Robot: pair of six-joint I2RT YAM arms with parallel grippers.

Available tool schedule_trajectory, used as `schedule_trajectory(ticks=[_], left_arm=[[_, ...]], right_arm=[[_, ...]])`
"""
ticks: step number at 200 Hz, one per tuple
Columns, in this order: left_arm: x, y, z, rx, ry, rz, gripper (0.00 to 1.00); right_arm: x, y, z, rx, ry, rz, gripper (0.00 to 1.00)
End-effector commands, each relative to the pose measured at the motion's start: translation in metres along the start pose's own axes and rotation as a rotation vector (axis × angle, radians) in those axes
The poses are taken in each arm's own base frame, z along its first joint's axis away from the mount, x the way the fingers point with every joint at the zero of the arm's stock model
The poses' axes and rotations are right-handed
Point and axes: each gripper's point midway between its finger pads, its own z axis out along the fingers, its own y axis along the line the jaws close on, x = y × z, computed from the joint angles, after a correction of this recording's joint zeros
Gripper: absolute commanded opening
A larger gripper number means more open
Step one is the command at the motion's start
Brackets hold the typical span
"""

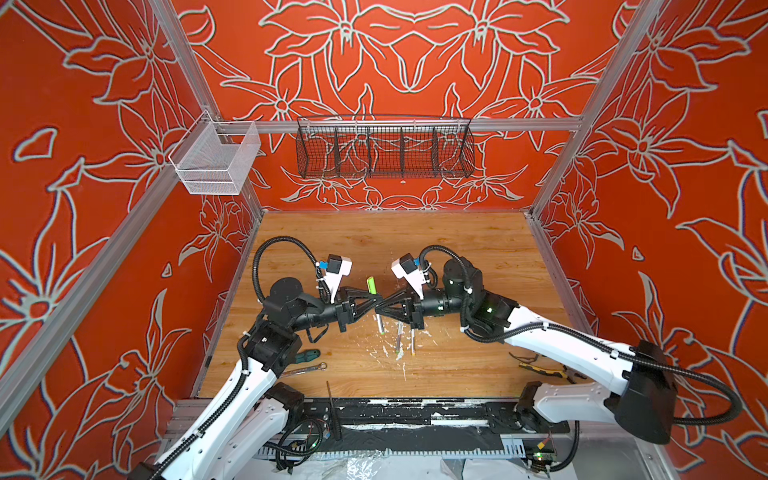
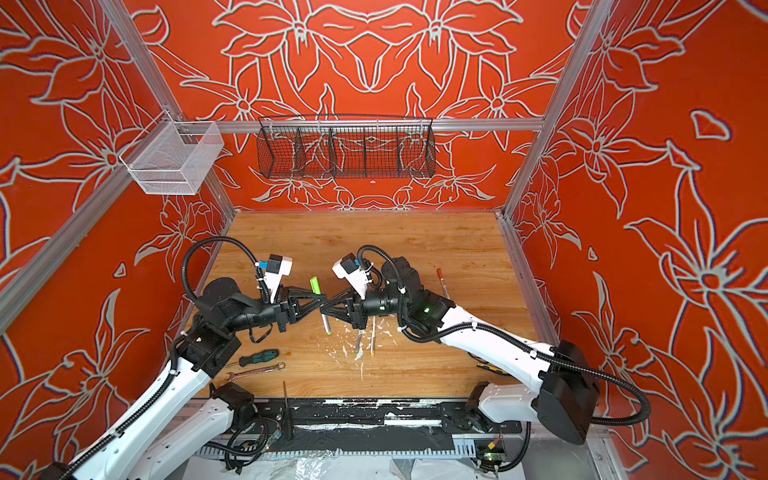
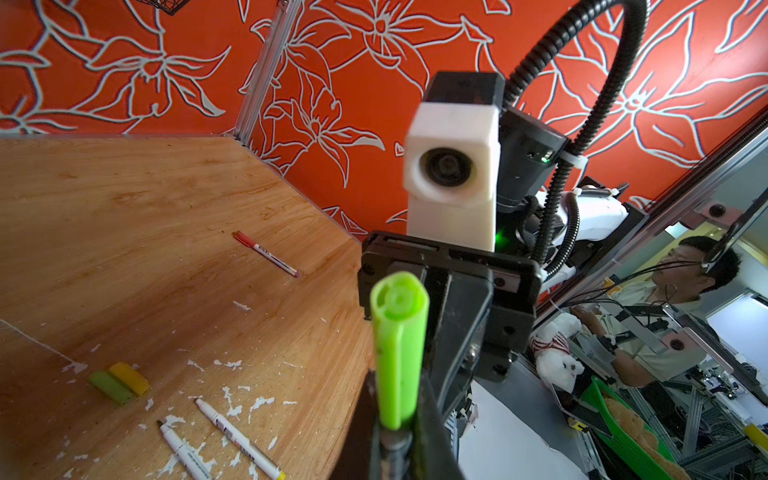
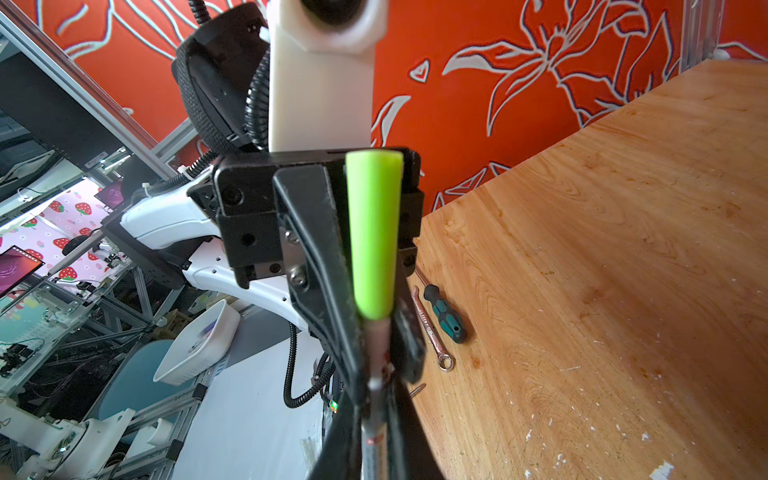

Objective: Insert the pens into the pen caps

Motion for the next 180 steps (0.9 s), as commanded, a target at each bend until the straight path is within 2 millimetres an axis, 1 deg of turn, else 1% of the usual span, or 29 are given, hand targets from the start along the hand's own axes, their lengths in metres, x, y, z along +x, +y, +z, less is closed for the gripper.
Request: schedule_trajectory(ticks=[1, 13, 31, 72, 92, 114, 138, 154, 180], left_arm=[[-0.012, -0.004, -0.004, -0.015, -0.042, 0.037, 0.00], [-0.014, -0.006, -0.004, -0.005, -0.050, 0.037, 0.00], [-0.017, -0.007, -0.003, 0.007, -0.051, 0.033, 0.00], [-0.020, -0.010, -0.004, 0.024, -0.070, 0.024, 0.00], [-0.021, -0.012, -0.005, 0.037, -0.086, 0.022, 0.00], [-0.020, -0.012, -0.005, 0.049, -0.095, 0.012, 0.00], [-0.017, -0.010, -0.004, 0.052, -0.088, 0.003, 0.00], [-0.017, -0.009, -0.004, 0.046, -0.088, 0.003, 0.00], [-0.017, -0.008, -0.005, 0.037, -0.093, 0.003, 0.01]], right_arm=[[-0.010, 0.007, 0.000, -0.024, -0.020, -0.008, 0.24], [-0.008, 0.002, 0.001, -0.007, -0.020, -0.001, 0.32], [-0.009, 0.000, 0.003, -0.008, -0.028, 0.001, 0.39], [-0.012, -0.004, 0.010, -0.014, -0.034, 0.002, 0.39], [-0.015, -0.007, 0.012, -0.015, -0.053, 0.002, 0.35], [-0.019, -0.006, 0.015, -0.033, -0.067, 0.008, 0.25], [-0.018, -0.005, 0.016, -0.045, -0.070, 0.018, 0.09], [-0.016, -0.006, 0.016, -0.041, -0.056, 0.029, 0.00], [-0.008, -0.008, 0.014, -0.020, -0.014, 0.054, 0.00]])
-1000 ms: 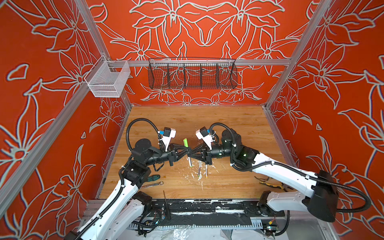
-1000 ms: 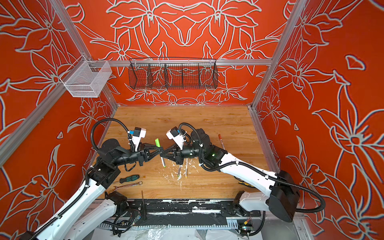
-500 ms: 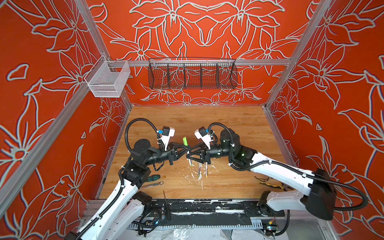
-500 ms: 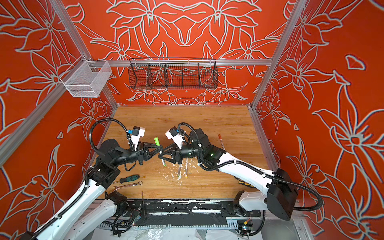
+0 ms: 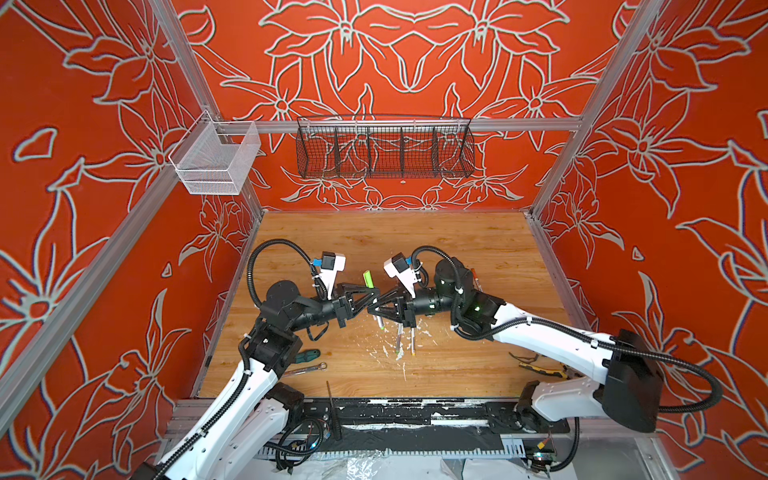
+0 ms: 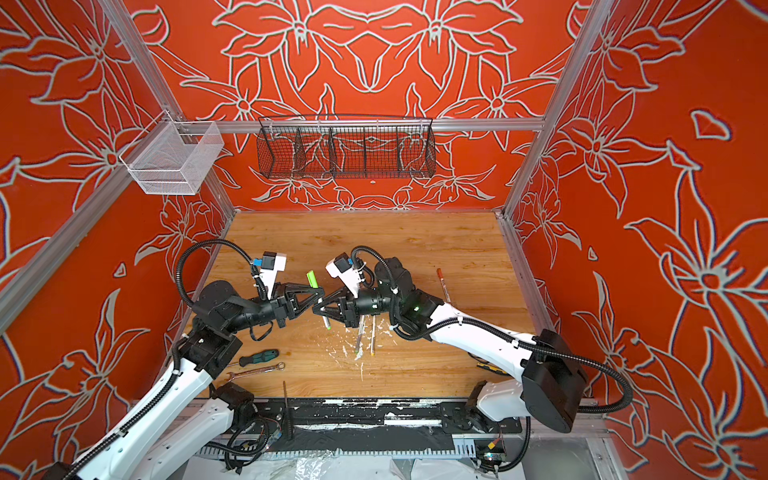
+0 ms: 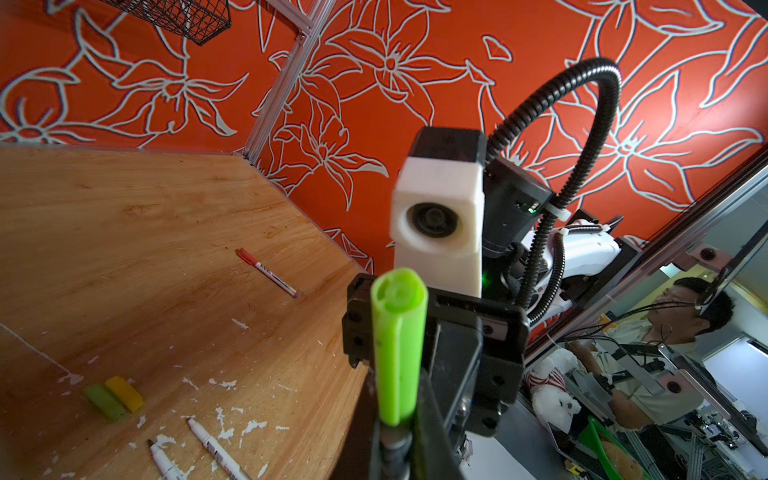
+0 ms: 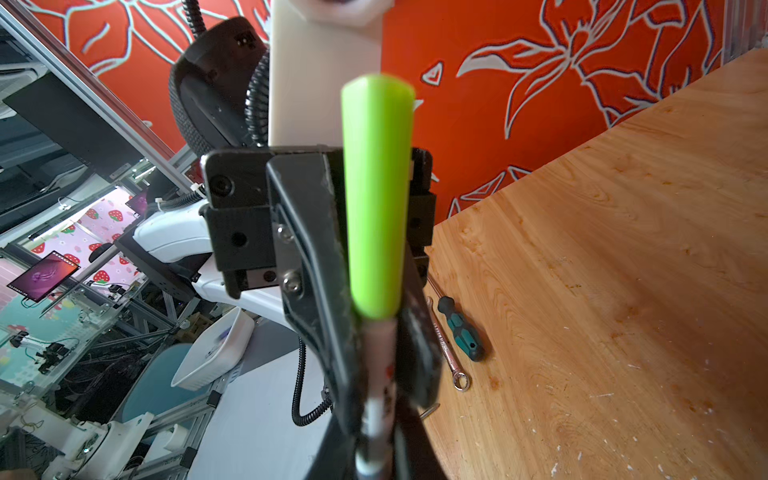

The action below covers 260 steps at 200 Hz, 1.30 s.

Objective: Insert the pens into the pen caps

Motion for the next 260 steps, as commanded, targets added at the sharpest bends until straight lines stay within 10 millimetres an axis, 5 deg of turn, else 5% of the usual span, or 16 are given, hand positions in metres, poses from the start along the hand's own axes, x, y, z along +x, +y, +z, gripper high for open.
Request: schedule_trajectory(ticks=[1, 11, 27, 41, 88, 111, 137, 170, 260], left_arm=[[-0.006, -0.012, -0.003, 0.042, -0.018, 0.053, 0.02], [-0.007, -0.010, -0.004, 0.030, -0.022, 0.051, 0.22], [-0.008, -0.007, -0.007, 0.006, -0.026, 0.055, 0.70], [-0.011, 0.000, -0.009, -0.031, -0.036, 0.051, 0.93], [-0.018, 0.009, -0.013, -0.045, -0.043, 0.045, 0.98], [-0.019, 0.007, -0.011, -0.019, -0.034, 0.045, 0.94], [-0.020, 0.002, -0.011, 0.007, -0.027, 0.061, 0.74], [-0.022, -0.001, -0.011, 0.025, -0.025, 0.071, 0.64], [-0.018, -0.003, -0.008, 0.068, 0.020, 0.056, 0.00]], right_arm=[[-0.005, 0.001, -0.002, 0.018, 0.008, 0.025, 0.00], [-0.001, -0.001, -0.003, 0.032, 0.031, 0.036, 0.00], [0.006, -0.002, -0.004, 0.039, 0.062, 0.052, 0.00], [0.009, 0.000, -0.006, 0.030, 0.071, 0.063, 0.00], [0.015, 0.009, -0.005, -0.023, 0.098, 0.095, 0.00], [0.018, 0.012, -0.002, -0.044, 0.113, 0.103, 0.00], [0.018, 0.015, -0.001, -0.059, 0.117, 0.099, 0.00], [0.020, 0.019, 0.000, -0.073, 0.125, 0.088, 0.00], [0.015, 0.020, 0.001, -0.062, 0.111, 0.059, 0.00]])
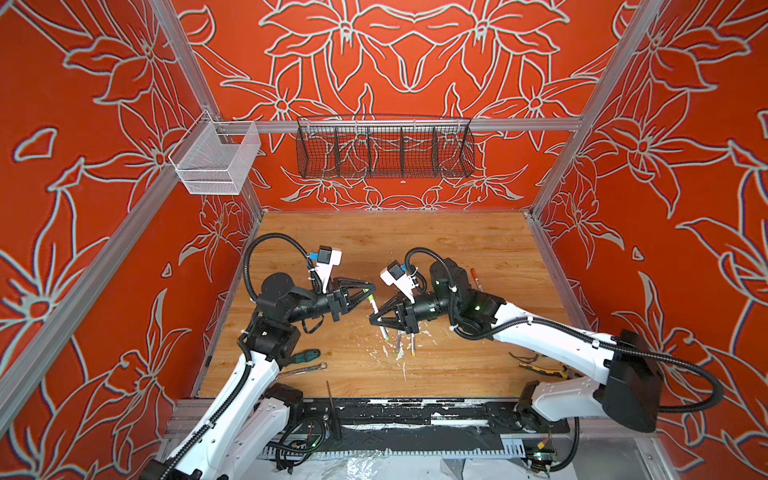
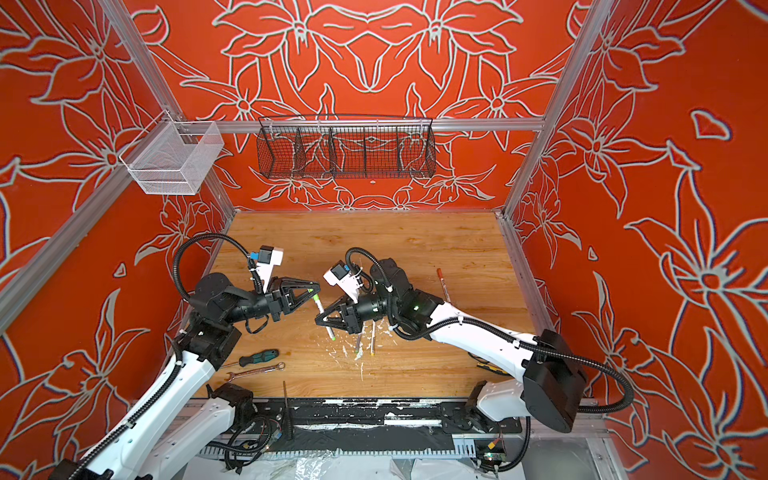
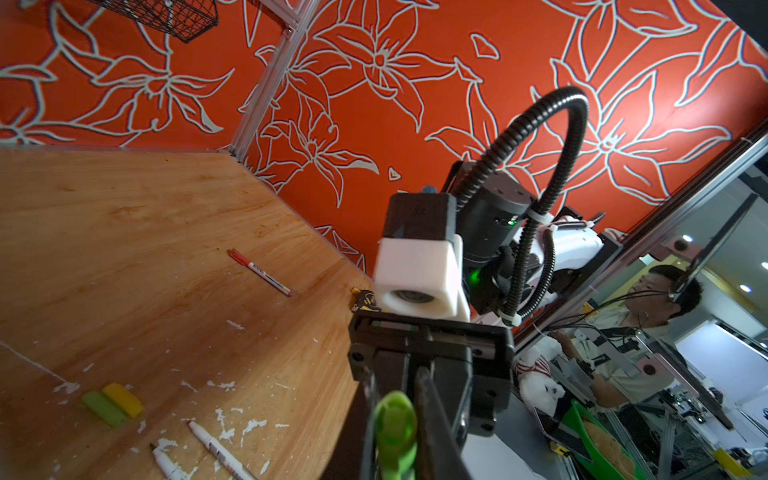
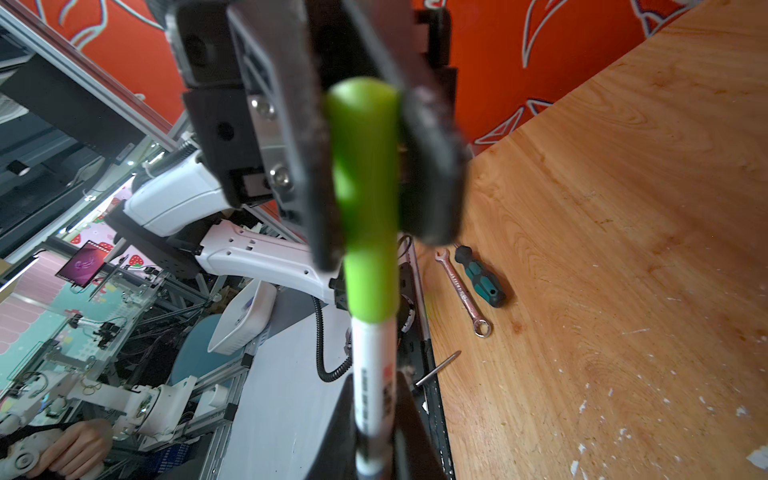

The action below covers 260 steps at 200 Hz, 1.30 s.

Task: Insert the pens into the pen caps
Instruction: 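Open the left gripper off the green cap and draw it back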

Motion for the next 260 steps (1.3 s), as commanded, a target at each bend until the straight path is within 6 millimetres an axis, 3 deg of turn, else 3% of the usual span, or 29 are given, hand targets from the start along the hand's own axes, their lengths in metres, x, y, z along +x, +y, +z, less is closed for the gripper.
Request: schedule_trajectory(ticks=[1, 29, 66, 88, 211, 260], left_arm=[[-0.007, -0.011, -0.001, 0.032, -0.002, 0.067, 0.00], [-0.004, -0.012, -0.002, 0.036, 0.010, 0.061, 0.00], [0.003, -0.019, -0.004, 0.068, 0.040, 0.048, 0.00], [0.008, -0.023, -0.004, 0.099, 0.062, 0.039, 0.00], [0.028, -0.035, 0.004, 0.178, 0.156, 0.013, 0.00], [0.037, -0.035, 0.009, 0.172, 0.206, 0.003, 0.00]], right_arm=[[-0.012, 0.014, -0.001, -0.026, -0.020, -0.031, 0.00], [-0.020, 0.012, -0.005, 0.014, -0.056, -0.055, 0.00], [-0.043, 0.014, -0.022, 0.115, -0.169, -0.113, 0.00], [-0.054, 0.031, -0.030, 0.086, -0.226, -0.208, 0.00], [-0.107, 0.058, -0.030, 0.077, -0.261, -0.368, 0.00], [-0.139, 0.078, -0.039, 0.092, -0.276, -0.457, 0.00]])
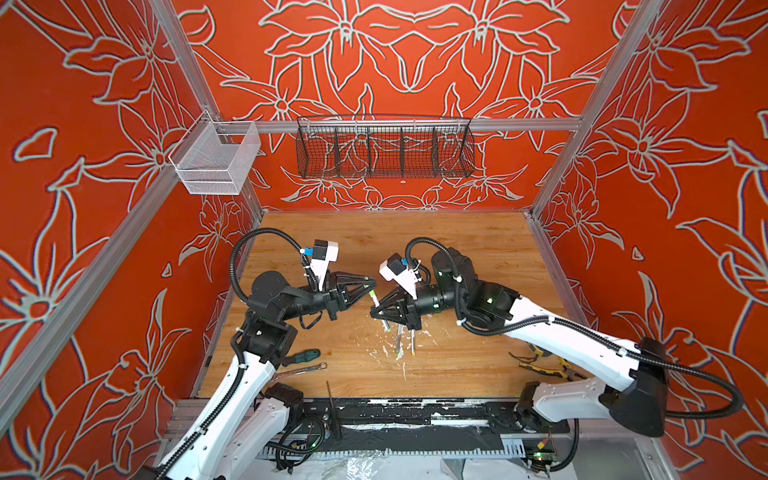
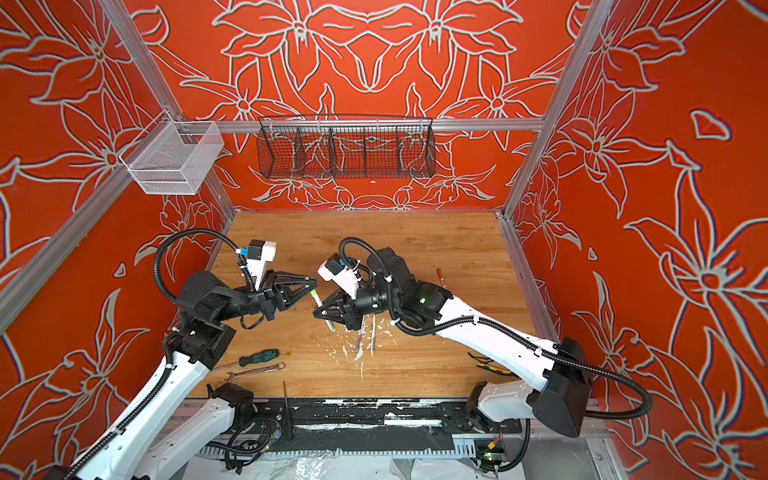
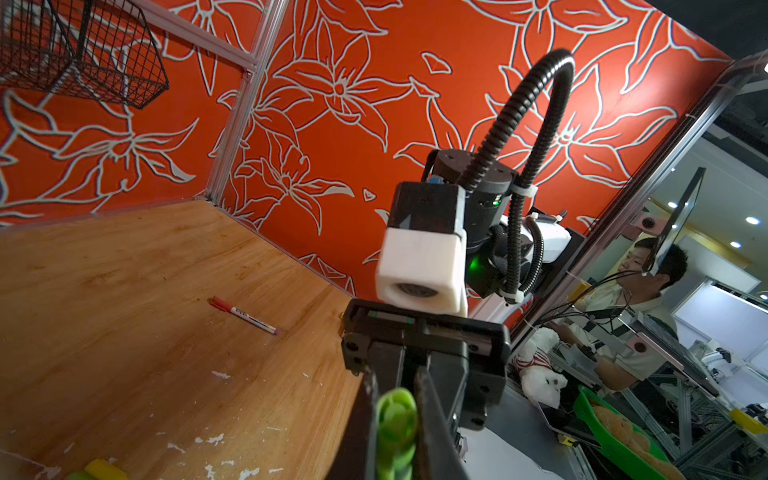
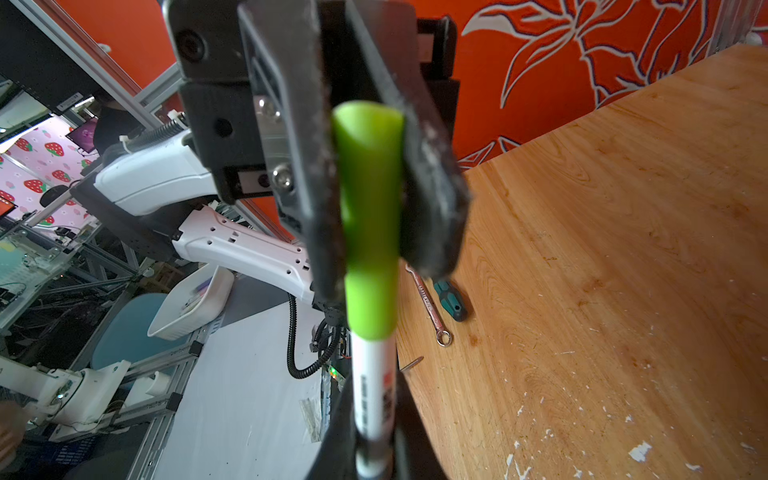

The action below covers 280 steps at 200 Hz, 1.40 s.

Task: Insert the pens into the pen caps
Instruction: 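Carry the green-capped marker down and lay it beside the red-capped marker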

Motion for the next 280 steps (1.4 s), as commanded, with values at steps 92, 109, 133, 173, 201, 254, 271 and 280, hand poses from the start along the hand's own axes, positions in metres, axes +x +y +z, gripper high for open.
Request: schedule_trajectory(ticks=[92, 109, 133, 173, 201, 254, 271, 280], left_arm=[[0.076, -0.007, 0.010, 0.072, 0.299, -0.135, 0.00], [0.074, -0.007, 0.009, 0.065, 0.290, -0.123, 0.00], [0.069, -0.009, 0.010, 0.068, 0.269, -0.110, 0.00], [0.036, -0.008, 0.010, 0.049, 0.154, -0.089, 0.88], [-0.010, -0.011, -0.015, 0.033, -0.078, -0.033, 0.97], [-0.010, -0.004, -0.024, 0.010, -0.107, -0.041, 0.97], [-0.006, -0.004, -0.024, 0.010, -0.105, -0.044, 0.97], [-0.005, -0.004, -0.025, 0.007, -0.100, -0.046, 0.97]], right_arm=[[-0.154, 0.042, -0.060, 0.066, -0.364, -0.346, 0.00], [-0.148, 0.040, -0.055, 0.048, -0.342, -0.320, 0.00], [-0.126, 0.031, -0.042, 0.012, -0.286, -0.246, 0.00], [-0.066, 0.003, -0.023, 0.018, -0.144, -0.073, 0.00], [0.002, -0.049, -0.032, 0.179, -0.041, 0.141, 0.00], [0.087, -0.126, -0.090, 0.526, 0.036, 0.415, 0.00], [0.114, -0.158, -0.113, 0.703, 0.129, 0.460, 0.00], [0.127, -0.173, -0.124, 0.785, 0.189, 0.483, 0.00]])
